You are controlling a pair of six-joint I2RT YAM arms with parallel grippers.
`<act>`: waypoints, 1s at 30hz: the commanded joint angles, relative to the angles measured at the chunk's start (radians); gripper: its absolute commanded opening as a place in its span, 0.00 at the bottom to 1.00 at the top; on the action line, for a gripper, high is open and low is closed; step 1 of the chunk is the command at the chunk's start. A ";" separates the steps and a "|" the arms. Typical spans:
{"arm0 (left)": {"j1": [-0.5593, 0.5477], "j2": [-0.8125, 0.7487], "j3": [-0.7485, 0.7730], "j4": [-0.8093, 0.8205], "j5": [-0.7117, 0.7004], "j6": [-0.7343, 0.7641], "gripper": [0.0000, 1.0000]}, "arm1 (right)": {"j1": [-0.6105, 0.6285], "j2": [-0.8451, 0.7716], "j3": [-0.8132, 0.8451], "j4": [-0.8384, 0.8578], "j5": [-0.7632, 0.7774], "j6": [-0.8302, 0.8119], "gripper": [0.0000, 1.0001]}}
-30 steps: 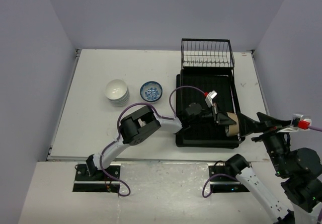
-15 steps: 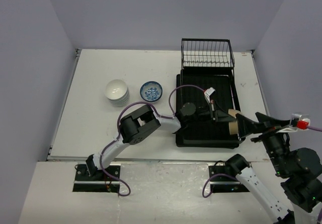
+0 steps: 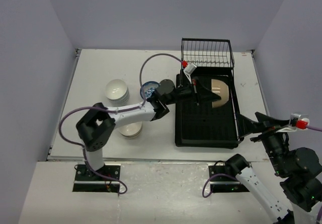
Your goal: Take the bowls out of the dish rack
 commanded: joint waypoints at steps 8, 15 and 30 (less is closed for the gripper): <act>0.010 -0.410 0.176 -1.235 -0.796 0.571 0.00 | 0.000 0.098 -0.022 0.049 -0.008 0.013 0.99; 0.000 -0.524 0.174 -1.830 -1.016 0.608 0.00 | 0.000 0.194 -0.027 0.081 -0.057 -0.001 0.99; 0.000 -0.645 -0.107 -1.907 -0.865 0.639 0.00 | 0.000 0.405 0.001 0.036 -0.171 -0.045 0.99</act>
